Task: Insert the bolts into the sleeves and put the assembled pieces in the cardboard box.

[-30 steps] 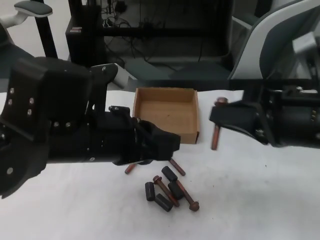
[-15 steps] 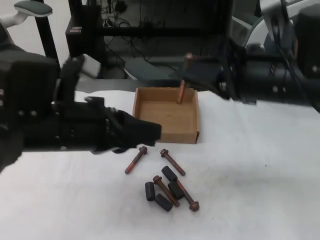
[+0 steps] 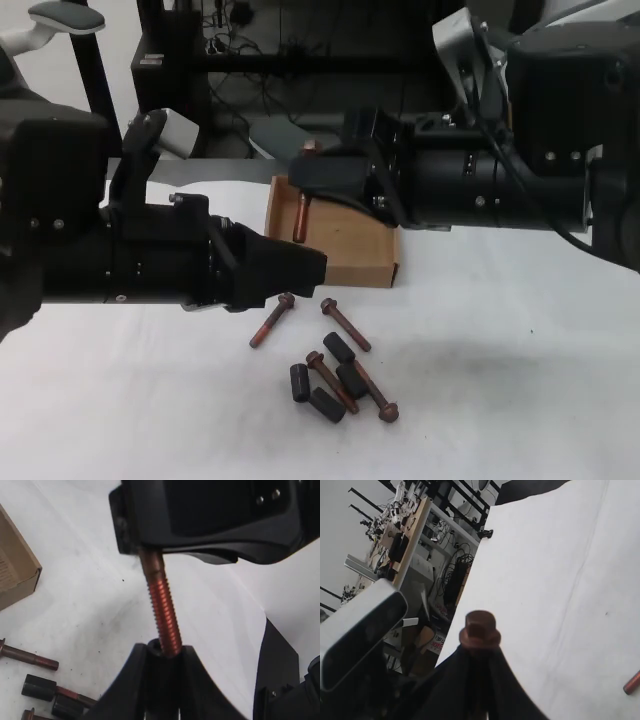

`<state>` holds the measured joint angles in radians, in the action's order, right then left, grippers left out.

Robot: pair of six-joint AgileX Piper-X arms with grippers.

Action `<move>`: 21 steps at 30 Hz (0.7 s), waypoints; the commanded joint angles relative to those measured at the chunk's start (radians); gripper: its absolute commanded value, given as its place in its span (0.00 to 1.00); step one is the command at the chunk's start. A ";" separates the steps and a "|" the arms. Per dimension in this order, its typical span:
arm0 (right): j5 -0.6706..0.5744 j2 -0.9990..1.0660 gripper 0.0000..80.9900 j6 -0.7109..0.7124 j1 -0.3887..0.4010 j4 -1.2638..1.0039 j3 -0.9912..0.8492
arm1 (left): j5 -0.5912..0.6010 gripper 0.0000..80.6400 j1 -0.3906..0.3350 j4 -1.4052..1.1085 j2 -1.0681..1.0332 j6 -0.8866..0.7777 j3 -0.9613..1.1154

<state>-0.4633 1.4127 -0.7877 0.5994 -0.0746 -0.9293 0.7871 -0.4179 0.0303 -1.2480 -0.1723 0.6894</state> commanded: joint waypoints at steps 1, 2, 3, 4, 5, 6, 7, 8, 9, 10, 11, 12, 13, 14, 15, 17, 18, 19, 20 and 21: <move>0.004 -0.004 0.01 0.009 0.002 -0.012 -0.016 | 0.029 0.02 0.003 -0.020 0.012 0.024 0.001; 0.004 -0.004 0.01 0.009 0.002 -0.012 -0.016 | 0.029 0.02 0.003 -0.020 0.012 0.024 0.001; 0.009 -0.004 0.01 0.009 0.002 -0.012 -0.016 | 0.029 0.02 0.003 -0.020 0.012 0.024 0.001; 0.016 -0.004 0.01 0.009 0.002 -0.012 -0.016 | 0.029 0.02 0.003 -0.020 0.012 0.024 0.001; 0.025 -0.004 0.01 0.012 0.002 -0.012 -0.016 | 0.029 0.02 0.003 -0.020 0.012 0.024 0.001; 0.036 -0.004 0.01 0.018 0.002 -0.012 -0.016 | 0.029 0.02 0.003 -0.020 0.012 0.024 0.001; 0.040 -0.004 0.01 0.029 0.002 -0.012 -0.016 | 0.029 0.02 0.003 -0.020 0.012 0.024 0.001; 0.040 -0.004 0.01 0.031 0.002 -0.009 -0.016 | 0.029 0.02 0.003 -0.020 0.012 0.024 0.001; 0.047 -0.004 0.01 0.031 0.002 -0.003 -0.016 | 0.029 0.02 0.003 -0.020 0.012 0.024 0.001; 0.054 -0.004 0.01 0.036 0.002 0.003 -0.016 | 0.029 0.02 0.003 -0.020 0.012 0.024 0.001; 0.056 -0.004 0.01 0.050 0.002 0.010 -0.016 | 0.029 0.02 0.003 -0.020 0.012 0.024 0.001; 0.058 -0.004 0.01 0.063 0.002 0.017 -0.016 | 0.029 0.02 0.003 -0.020 0.012 0.024 0.001; 0.060 -0.004 0.01 0.066 0.002 0.019 -0.016 | 0.029 0.02 0.003 -0.020 0.012 0.024 0.001; 0.060 -0.004 0.01 0.068 0.002 0.018 -0.016 | 0.029 0.02 0.003 -0.020 0.012 0.024 0.001; 0.060 -0.004 0.01 0.078 0.002 0.018 -0.016 | 0.029 0.02 0.003 -0.020 0.012 0.024 0.001; 0.060 -0.004 0.01 0.092 0.002 0.018 -0.016 | 0.029 0.02 0.003 -0.020 0.012 0.024 0.001; 0.063 -0.004 0.01 0.100 0.002 0.018 -0.016 | 0.029 0.02 0.003 -0.020 0.012 0.024 0.001; 0.066 -0.004 0.01 0.102 0.002 0.018 -0.016 | 0.029 0.02 0.003 -0.020 0.012 0.024 0.001; 0.069 -0.004 0.01 0.104 0.002 0.018 -0.016 | 0.029 0.02 0.003 -0.020 0.012 0.024 0.001; 0.069 -0.004 0.01 0.113 0.002 0.018 -0.016 | 0.029 0.02 0.003 -0.020 0.012 0.024 0.001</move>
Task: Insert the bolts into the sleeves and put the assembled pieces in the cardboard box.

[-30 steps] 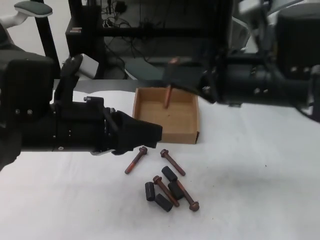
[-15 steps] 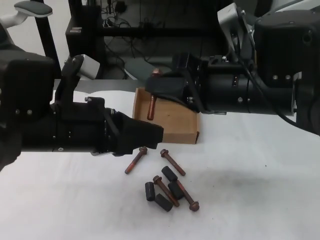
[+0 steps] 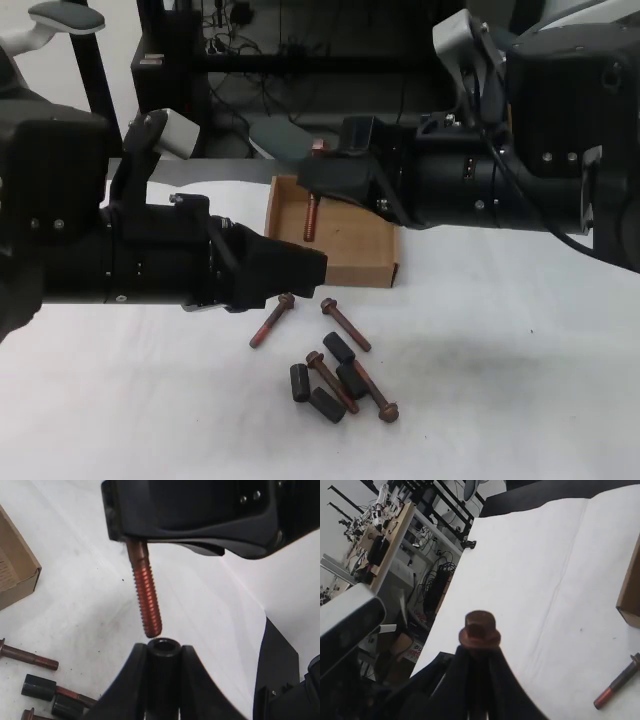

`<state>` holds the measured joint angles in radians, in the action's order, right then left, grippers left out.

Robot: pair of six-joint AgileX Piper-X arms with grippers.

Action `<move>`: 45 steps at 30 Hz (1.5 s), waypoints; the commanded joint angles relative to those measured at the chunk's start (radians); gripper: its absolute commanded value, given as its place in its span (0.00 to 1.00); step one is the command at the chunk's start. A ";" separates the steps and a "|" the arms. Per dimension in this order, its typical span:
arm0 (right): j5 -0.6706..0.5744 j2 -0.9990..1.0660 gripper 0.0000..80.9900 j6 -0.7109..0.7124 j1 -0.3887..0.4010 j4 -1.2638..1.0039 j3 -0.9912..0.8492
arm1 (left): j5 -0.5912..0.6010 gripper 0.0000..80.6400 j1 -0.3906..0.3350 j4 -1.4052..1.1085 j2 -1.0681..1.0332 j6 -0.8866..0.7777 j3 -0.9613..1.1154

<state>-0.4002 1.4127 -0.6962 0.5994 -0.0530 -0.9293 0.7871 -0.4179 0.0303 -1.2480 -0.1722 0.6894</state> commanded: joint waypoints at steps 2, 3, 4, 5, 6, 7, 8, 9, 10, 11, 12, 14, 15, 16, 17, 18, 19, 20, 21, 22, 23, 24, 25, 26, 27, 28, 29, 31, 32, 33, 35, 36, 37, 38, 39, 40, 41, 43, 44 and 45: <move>0.006 -0.004 0.01 0.026 0.002 -0.003 -0.016 | 0.029 0.02 0.003 -0.020 0.012 0.024 0.001; 0.006 -0.004 0.01 0.026 0.002 -0.003 -0.016 | 0.029 0.02 0.003 -0.020 0.012 0.022 0.001; 0.006 -0.004 0.01 0.026 0.002 -0.003 -0.016 | 0.029 0.02 0.003 -0.024 0.012 0.022 0.001; 0.006 -0.004 0.01 0.029 0.002 -0.003 -0.016 | 0.029 0.02 0.003 -0.030 0.012 0.017 0.001; 0.006 -0.004 0.01 0.030 0.002 -0.003 -0.016 | 0.029 0.02 0.003 -0.048 0.012 0.012 0.001; 0.006 -0.004 0.01 0.030 0.002 -0.003 -0.016 | 0.029 0.02 0.003 -0.067 0.012 0.004 0.001; 0.006 -0.004 0.01 0.030 0.002 -0.003 -0.016 | 0.029 0.02 0.003 -0.086 0.012 -0.008 0.001; 0.006 -0.004 0.01 0.030 0.002 -0.003 -0.016 | 0.029 0.02 0.003 -0.100 0.012 -0.016 0.001; 0.006 -0.004 0.01 0.030 0.002 -0.003 -0.016 | 0.029 0.02 0.003 -0.108 0.012 -0.017 0.001; 0.006 -0.004 0.01 0.030 0.002 -0.003 -0.016 | 0.029 0.02 0.003 -0.113 0.012 -0.021 0.001; 0.006 -0.004 0.01 0.030 0.002 -0.003 -0.016 | 0.029 0.02 0.003 -0.115 0.012 -0.022 0.001; 0.006 -0.004 0.01 0.021 0.002 -0.003 -0.016 | 0.029 0.02 0.003 -0.118 0.012 -0.023 0.001; 0.004 -0.004 0.01 0.021 0.002 -0.003 -0.016 | 0.029 0.02 0.003 -0.118 0.012 -0.023 0.001; -0.001 -0.004 0.01 0.021 0.002 -0.003 -0.016 | 0.029 0.02 0.003 -0.118 0.012 -0.023 0.001; -0.004 -0.004 0.01 0.021 0.002 -0.003 -0.016 | 0.029 0.02 0.003 -0.118 0.012 -0.023 0.001; -0.008 -0.004 0.01 0.021 0.002 -0.003 -0.016 | 0.023 0.02 0.003 -0.118 0.012 -0.023 0.001; -0.009 -0.004 0.01 0.021 0.002 -0.003 -0.016 | 0.021 0.02 0.003 -0.120 0.012 -0.023 0.001; -0.009 -0.004 0.01 0.021 0.002 -0.003 -0.016 | 0.021 0.02 0.003 -0.124 0.012 -0.021 0.001; -0.009 -0.004 0.01 0.021 0.002 -0.003 -0.016 | 0.021 0.02 0.003 -0.125 0.012 -0.017 0.001; -0.009 -0.004 0.01 0.021 0.002 -0.003 -0.016 | 0.021 0.02 0.003 -0.124 0.012 -0.006 0.001; -0.009 -0.004 0.01 0.021 0.002 -0.003 -0.016 | 0.021 0.02 0.003 -0.124 0.012 -0.002 0.001; -0.009 -0.004 0.01 0.021 0.002 -0.003 -0.016 | 0.015 0.02 0.003 -0.124 0.012 -0.002 0.001; -0.009 -0.004 0.01 0.021 0.002 -0.003 -0.016 | 0.004 0.02 0.003 -0.124 0.012 -0.002 0.001; -0.009 -0.004 0.01 0.021 0.002 -0.003 -0.016 | -0.007 0.02 0.007 -0.124 0.012 -0.002 0.001; -0.009 -0.004 0.01 0.021 0.002 -0.003 -0.016 | -0.010 0.02 0.011 -0.124 0.012 -0.002 0.001; -0.009 -0.004 0.01 0.021 0.002 -0.003 -0.016 | -0.010 0.02 0.017 -0.124 0.012 -0.002 0.001; -0.009 -0.004 0.01 0.021 0.002 -0.003 -0.016 | -0.010 0.02 0.027 -0.124 0.012 -0.002 0.001; -0.009 -0.004 0.01 0.021 0.002 -0.003 -0.016 | -0.010 0.02 0.049 -0.124 0.012 -0.002 0.001; -0.009 -0.004 0.01 0.021 0.002 -0.003 -0.016 | -0.010 0.02 0.060 -0.124 0.012 -0.002 0.001; -0.009 -0.004 0.01 0.021 0.002 -0.003 -0.016 | -0.010 0.02 0.067 -0.124 0.012 -0.004 0.001; -0.008 -0.004 0.01 0.013 0.002 -0.003 -0.016 | -0.008 0.02 0.077 -0.124 0.012 -0.007 0.001; -0.008 -0.004 0.01 0.013 0.004 -0.003 -0.016 | 0.002 0.02 0.079 -0.124 0.012 -0.008 0.001; -0.008 -0.004 0.01 0.013 0.008 -0.003 -0.016 | 0.009 0.02 0.079 -0.124 0.012 -0.007 0.001; -0.008 -0.004 0.01 0.013 0.011 -0.003 -0.016 | 0.013 0.02 0.077 -0.124 0.012 -0.007 0.001; -0.008 -0.004 0.01 0.013 0.016 -0.003 -0.016 | 0.017 0.02 0.075 -0.124 0.012 -0.007 0.001; -0.008 -0.004 0.01 0.013 0.020 -0.003 -0.016 | 0.019 0.02 0.071 -0.124 0.012 -0.007 0.001; -0.004 -0.004 0.01 0.013 0.023 -0.003 -0.016 | 0.021 0.02 0.068 -0.124 0.012 -0.007 0.001; 0.007 -0.004 0.01 0.018 0.024 -0.003 -0.016 | 0.023 0.02 0.065 -0.124 0.012 -0.007 0.001; 0.018 -0.004 0.01 0.023 0.022 -0.003 -0.016 | 0.027 0.02 0.066 -0.124 0.012 -0.007 0.001; 0.027 -0.004 0.01 0.023 0.017 -0.008 -0.016 | 0.029 0.02 0.066 -0.122 0.012 -0.007 0.001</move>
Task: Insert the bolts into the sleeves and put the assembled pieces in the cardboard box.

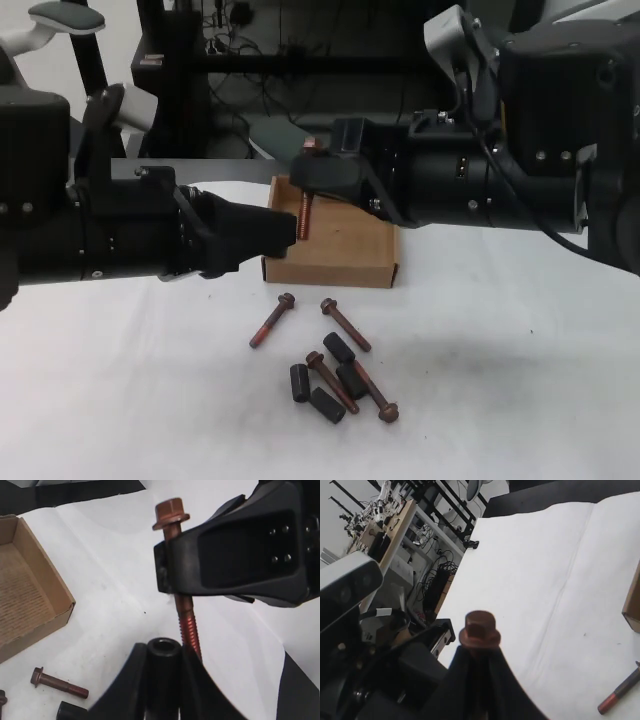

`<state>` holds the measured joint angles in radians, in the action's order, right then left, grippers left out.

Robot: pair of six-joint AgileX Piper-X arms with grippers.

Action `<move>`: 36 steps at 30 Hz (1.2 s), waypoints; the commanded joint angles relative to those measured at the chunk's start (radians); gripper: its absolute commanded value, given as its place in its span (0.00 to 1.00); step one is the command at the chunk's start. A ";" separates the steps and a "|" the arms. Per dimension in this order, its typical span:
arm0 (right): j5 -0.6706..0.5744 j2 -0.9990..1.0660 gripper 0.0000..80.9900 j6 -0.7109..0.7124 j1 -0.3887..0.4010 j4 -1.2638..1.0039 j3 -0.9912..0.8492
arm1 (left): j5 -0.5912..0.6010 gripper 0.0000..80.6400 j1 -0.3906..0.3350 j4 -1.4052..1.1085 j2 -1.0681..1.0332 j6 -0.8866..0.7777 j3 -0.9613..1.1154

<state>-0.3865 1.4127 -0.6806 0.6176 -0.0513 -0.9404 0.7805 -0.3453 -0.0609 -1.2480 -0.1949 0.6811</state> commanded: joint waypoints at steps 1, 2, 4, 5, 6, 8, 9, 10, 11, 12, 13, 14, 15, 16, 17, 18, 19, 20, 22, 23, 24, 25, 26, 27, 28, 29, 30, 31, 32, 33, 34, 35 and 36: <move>0.014 -0.004 0.01 0.007 -0.005 -0.013 -0.005 | 0.036 0.02 -0.007 -0.030 0.012 0.015 0.009; 0.017 -0.004 0.01 0.007 -0.010 -0.014 -0.005 | 0.036 0.02 -0.007 -0.030 0.012 0.015 0.009; 0.030 -0.004 0.01 0.014 -0.019 -0.014 -0.005 | 0.040 0.02 -0.007 -0.031 0.012 0.015 0.009; 0.030 -0.004 0.01 0.021 -0.023 -0.014 -0.007 | 0.049 0.02 -0.007 -0.031 0.012 0.015 0.009; 0.030 -0.004 0.01 0.030 -0.027 -0.014 -0.007 | 0.058 0.02 -0.007 -0.031 0.012 0.015 0.009; 0.030 -0.004 0.01 0.033 -0.029 -0.014 -0.012 | 0.058 0.02 -0.007 -0.031 0.012 0.015 0.009; 0.030 -0.004 0.01 0.034 -0.029 -0.014 -0.014 | 0.058 0.02 -0.007 -0.031 0.012 0.015 0.009; 0.030 -0.004 0.01 0.036 -0.029 -0.014 -0.017 | 0.058 0.02 -0.007 -0.031 0.012 0.015 0.009; 0.030 -0.004 0.01 0.036 -0.029 -0.014 -0.018 | 0.058 0.02 -0.007 -0.031 0.012 0.015 0.009; 0.030 -0.004 0.01 0.036 -0.029 -0.014 -0.018 | 0.058 0.02 -0.007 -0.031 0.012 0.009 0.009; 0.030 -0.004 0.01 0.036 -0.029 -0.014 -0.018 | 0.058 0.02 -0.007 -0.031 0.012 0.007 0.009; 0.030 -0.004 0.01 0.036 -0.029 -0.014 -0.018 | 0.058 0.02 -0.007 -0.031 0.012 0.005 0.009; 0.030 -0.004 0.01 0.031 -0.029 -0.014 -0.018 | 0.058 0.02 -0.007 -0.031 0.012 0.000 0.009; 0.030 -0.004 0.01 0.027 -0.029 -0.020 -0.018 | 0.058 0.02 -0.007 -0.031 0.012 0.000 0.009; 0.028 -0.004 0.01 0.026 -0.027 -0.026 -0.018 | 0.058 0.02 -0.007 -0.031 0.012 0.000 0.009; 0.028 -0.004 0.01 0.021 -0.027 -0.037 -0.018 | 0.058 0.02 -0.007 -0.031 0.012 0.000 0.009; 0.025 -0.004 0.01 0.006 -0.027 -0.051 -0.018 | 0.058 0.02 -0.007 -0.031 0.012 0.000 0.009; 0.025 -0.004 0.01 -0.002 -0.027 -0.064 -0.018 | 0.061 0.02 -0.007 -0.031 0.012 0.000 0.009; 0.025 -0.004 0.01 -0.002 -0.027 -0.079 -0.018 | 0.068 0.02 -0.007 -0.031 0.012 0.000 0.009; 0.021 -0.004 0.01 -0.012 -0.027 -0.083 -0.018 | 0.076 0.02 -0.007 -0.031 0.012 0.000 0.009; 0.021 -0.004 0.01 -0.018 -0.027 -0.083 -0.018 | 0.082 0.02 -0.007 -0.031 0.012 0.000 0.009; 0.016 -0.004 0.01 -0.018 -0.027 -0.083 -0.018 | 0.082 0.02 -0.007 -0.031 0.012 0.000 0.009; 0.006 -0.004 0.01 -0.018 -0.027 -0.086 -0.018 | 0.082 0.02 -0.007 -0.031 0.012 0.000 0.009; -0.002 -0.004 0.01 -0.018 -0.027 -0.089 -0.018 | 0.082 0.02 -0.007 -0.031 0.012 0.000 0.009; -0.002 -0.004 0.01 -0.019 -0.027 -0.088 -0.018 | 0.080 0.02 -0.007 -0.031 0.012 0.000 0.009; -0.002 -0.004 0.01 -0.025 -0.025 -0.088 -0.018 | 0.080 0.02 -0.007 -0.033 0.012 0.000 0.009; -0.002 -0.004 0.01 -0.028 -0.024 -0.088 -0.018 | 0.080 0.02 -0.007 -0.033 0.012 0.000 0.009; -0.002 -0.004 0.01 -0.033 -0.021 -0.088 -0.018 | 0.080 0.02 -0.007 -0.033 0.012 0.000 0.009; -0.002 -0.004 0.01 -0.033 -0.017 -0.088 -0.018 | 0.080 0.02 -0.007 -0.033 0.012 0.000 0.009; -0.002 -0.004 0.01 -0.033 -0.013 -0.088 -0.018 | 0.080 0.02 -0.007 -0.033 0.012 0.000 0.009; -0.002 -0.004 0.01 -0.033 -0.008 -0.088 -0.018 | 0.080 0.02 -0.007 -0.033 0.012 0.000 0.009; -0.002 -0.004 0.01 -0.033 -0.005 -0.088 -0.018 | 0.080 0.02 -0.007 -0.033 0.012 0.000 0.009; -0.002 -0.004 0.01 -0.033 0.000 -0.088 -0.018 | 0.080 0.02 -0.007 -0.033 0.012 0.000 0.009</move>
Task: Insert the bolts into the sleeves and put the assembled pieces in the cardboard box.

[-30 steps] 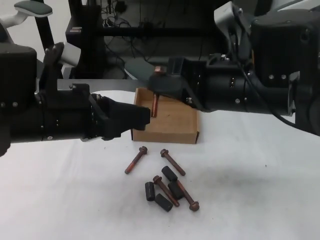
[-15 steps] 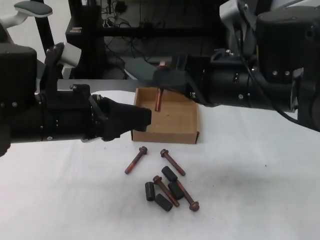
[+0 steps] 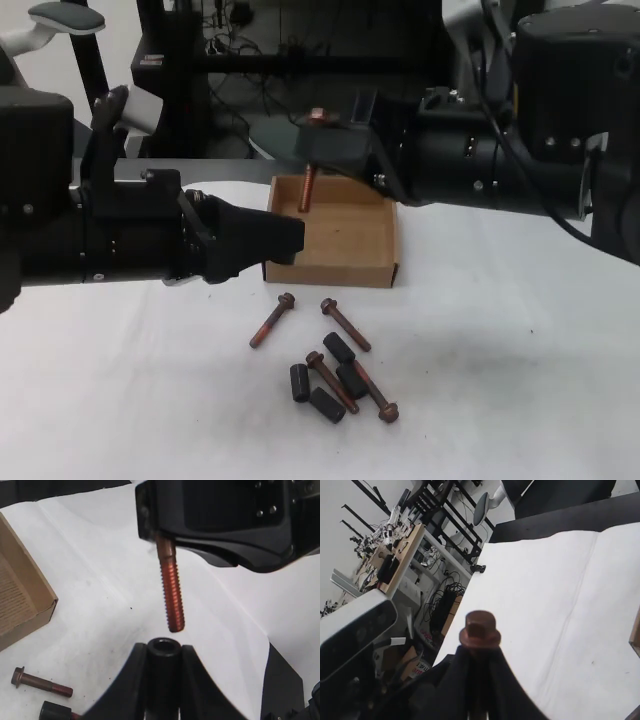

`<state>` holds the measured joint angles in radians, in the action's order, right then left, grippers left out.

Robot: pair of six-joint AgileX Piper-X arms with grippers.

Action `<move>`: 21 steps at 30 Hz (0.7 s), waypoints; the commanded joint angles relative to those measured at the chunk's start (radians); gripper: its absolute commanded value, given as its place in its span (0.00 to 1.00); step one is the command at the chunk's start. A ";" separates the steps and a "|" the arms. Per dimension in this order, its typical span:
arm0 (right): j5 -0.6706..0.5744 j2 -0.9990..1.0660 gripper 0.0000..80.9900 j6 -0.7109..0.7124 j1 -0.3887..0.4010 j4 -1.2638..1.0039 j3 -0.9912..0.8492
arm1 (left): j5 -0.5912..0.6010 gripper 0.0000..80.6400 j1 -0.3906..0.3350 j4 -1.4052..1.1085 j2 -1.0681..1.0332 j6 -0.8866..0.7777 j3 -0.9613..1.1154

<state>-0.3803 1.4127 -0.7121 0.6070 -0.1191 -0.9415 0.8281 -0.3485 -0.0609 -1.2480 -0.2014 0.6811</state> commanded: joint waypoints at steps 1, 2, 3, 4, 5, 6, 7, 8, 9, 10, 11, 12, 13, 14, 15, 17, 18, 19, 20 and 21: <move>-0.008 -0.004 0.01 -0.002 0.014 -0.021 -0.017 | 0.032 0.02 -0.004 -0.033 0.012 0.007 0.009; -0.008 -0.004 0.01 -0.002 0.017 -0.021 -0.017 | 0.032 0.02 -0.004 -0.033 0.012 0.007 0.009; -0.008 -0.004 0.01 -0.001 0.017 -0.021 -0.017 | 0.032 0.02 -0.004 -0.033 0.012 0.004 0.009; -0.008 -0.004 0.01 -0.001 0.017 -0.021 -0.017 | 0.032 0.02 -0.004 -0.033 0.012 -0.004 0.009; -0.008 -0.004 0.01 -0.001 0.017 -0.021 -0.017 | 0.032 0.02 -0.004 -0.033 0.012 -0.009 0.009; -0.008 -0.004 0.01 -0.001 0.017 -0.021 -0.017 | 0.032 0.02 -0.004 -0.033 0.012 -0.010 0.009; -0.008 -0.004 0.01 -0.001 0.017 -0.021 -0.017 | 0.032 0.02 -0.004 -0.033 0.012 -0.010 0.009; -0.008 -0.004 0.01 -0.001 0.017 -0.021 -0.017 | 0.032 0.02 -0.004 -0.033 0.012 -0.010 0.009; -0.008 -0.004 0.01 -0.001 0.017 -0.021 -0.017 | 0.032 0.02 -0.004 -0.033 0.012 -0.010 0.009; -0.008 -0.004 0.01 -0.001 0.017 -0.021 -0.017 | 0.032 0.02 -0.004 -0.036 0.012 -0.009 0.009; -0.008 -0.004 0.01 -0.001 0.017 -0.021 -0.017 | 0.032 0.02 -0.004 -0.042 0.012 -0.009 0.009; -0.008 -0.004 0.01 0.003 0.017 -0.021 -0.017 | 0.032 0.02 -0.004 -0.054 0.012 -0.018 0.009; -0.008 -0.004 0.01 0.012 0.017 -0.021 -0.017 | 0.032 0.02 -0.004 -0.068 0.012 -0.029 0.009; -0.008 -0.004 0.01 0.017 0.017 -0.016 -0.017 | 0.032 0.02 -0.004 -0.093 0.012 -0.043 0.009; -0.008 -0.004 0.01 0.017 0.017 -0.011 -0.017 | 0.032 0.02 -0.004 -0.112 0.012 -0.047 0.009; -0.008 -0.004 0.01 0.023 0.017 0.003 -0.017 | 0.028 0.02 -0.004 -0.130 0.012 -0.060 0.009; -0.008 -0.004 0.01 0.023 0.017 0.003 -0.017 | 0.028 0.02 -0.004 -0.130 0.012 -0.066 0.009; -0.008 -0.004 0.01 0.023 0.017 0.003 -0.017 | 0.028 0.02 -0.004 -0.130 0.012 -0.069 0.009; -0.008 -0.004 0.01 0.023 0.017 0.003 -0.017 | 0.028 0.02 -0.004 -0.130 0.012 -0.069 0.009; -0.008 -0.004 0.01 0.023 0.017 0.003 -0.017 | 0.028 0.02 -0.004 -0.130 0.012 -0.069 0.009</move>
<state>-0.3722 1.4127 -0.6970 0.6193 -0.1258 -0.9521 0.8338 -0.3510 -0.1286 -1.2480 -0.2704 0.6811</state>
